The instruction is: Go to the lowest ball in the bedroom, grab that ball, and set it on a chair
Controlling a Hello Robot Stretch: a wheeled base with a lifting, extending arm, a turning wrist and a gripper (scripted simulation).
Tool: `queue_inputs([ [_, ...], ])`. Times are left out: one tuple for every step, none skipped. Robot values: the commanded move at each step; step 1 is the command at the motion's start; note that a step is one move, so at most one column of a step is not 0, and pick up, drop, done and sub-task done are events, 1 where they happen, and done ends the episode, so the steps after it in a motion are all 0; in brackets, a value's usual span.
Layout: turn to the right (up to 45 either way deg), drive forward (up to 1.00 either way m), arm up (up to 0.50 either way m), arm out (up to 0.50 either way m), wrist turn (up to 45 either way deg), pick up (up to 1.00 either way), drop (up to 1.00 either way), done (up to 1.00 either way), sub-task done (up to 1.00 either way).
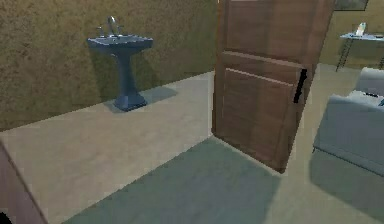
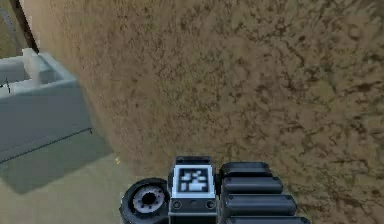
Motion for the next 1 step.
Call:
queue_inputs([
  [0.0, 0.5, 0.0, 0.0, 0.0, 0.0, 0.0, 0.0, 0.0],
])
